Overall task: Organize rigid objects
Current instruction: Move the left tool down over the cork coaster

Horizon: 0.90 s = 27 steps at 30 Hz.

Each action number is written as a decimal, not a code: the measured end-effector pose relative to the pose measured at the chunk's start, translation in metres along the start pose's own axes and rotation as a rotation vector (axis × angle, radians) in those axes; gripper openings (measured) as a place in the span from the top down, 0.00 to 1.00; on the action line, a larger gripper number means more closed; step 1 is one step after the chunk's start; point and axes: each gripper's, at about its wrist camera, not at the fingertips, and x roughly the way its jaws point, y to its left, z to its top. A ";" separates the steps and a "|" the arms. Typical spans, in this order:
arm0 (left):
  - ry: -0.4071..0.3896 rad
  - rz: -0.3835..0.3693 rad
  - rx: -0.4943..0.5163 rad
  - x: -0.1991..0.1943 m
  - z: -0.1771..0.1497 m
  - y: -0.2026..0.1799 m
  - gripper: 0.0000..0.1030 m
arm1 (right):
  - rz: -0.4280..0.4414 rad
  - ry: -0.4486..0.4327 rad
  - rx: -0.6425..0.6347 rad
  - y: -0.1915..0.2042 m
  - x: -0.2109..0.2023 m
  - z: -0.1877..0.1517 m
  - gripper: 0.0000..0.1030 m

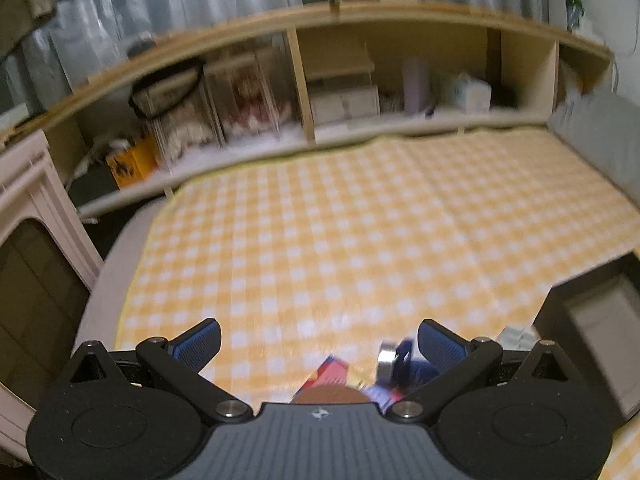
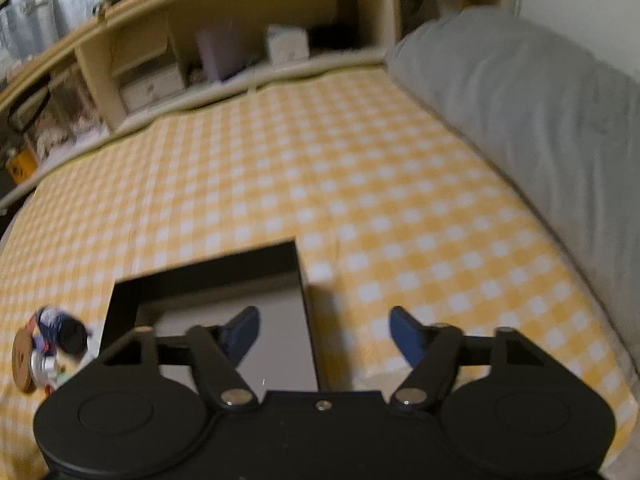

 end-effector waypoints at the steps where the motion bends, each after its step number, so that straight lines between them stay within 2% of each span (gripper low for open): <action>1: 0.021 -0.003 0.004 0.008 -0.004 0.004 0.00 | 0.011 0.026 -0.005 0.001 0.004 -0.001 0.44; 2: 0.040 -0.008 0.007 0.014 -0.007 0.007 0.00 | 0.016 0.050 -0.011 0.002 0.007 -0.003 0.52; 5: 0.088 -0.032 0.043 0.029 -0.014 0.014 0.00 | 0.007 0.098 -0.034 0.008 0.015 -0.007 0.59; 9: 0.145 -0.038 0.116 0.041 -0.027 0.024 0.01 | 0.004 0.149 -0.039 0.010 0.026 -0.009 0.82; 12: 0.178 -0.102 0.118 0.045 -0.035 0.033 0.01 | -0.034 0.169 -0.088 0.015 0.033 -0.009 0.89; 16: 0.237 -0.165 0.152 0.054 -0.044 0.034 0.02 | -0.053 0.167 -0.121 0.023 0.037 -0.009 0.92; 22: 0.330 -0.220 0.289 0.072 -0.062 0.013 0.01 | -0.074 0.167 -0.132 0.025 0.040 -0.008 0.92; 27: 0.350 -0.225 0.350 0.086 -0.067 0.001 0.01 | -0.073 0.169 -0.135 0.025 0.041 -0.008 0.92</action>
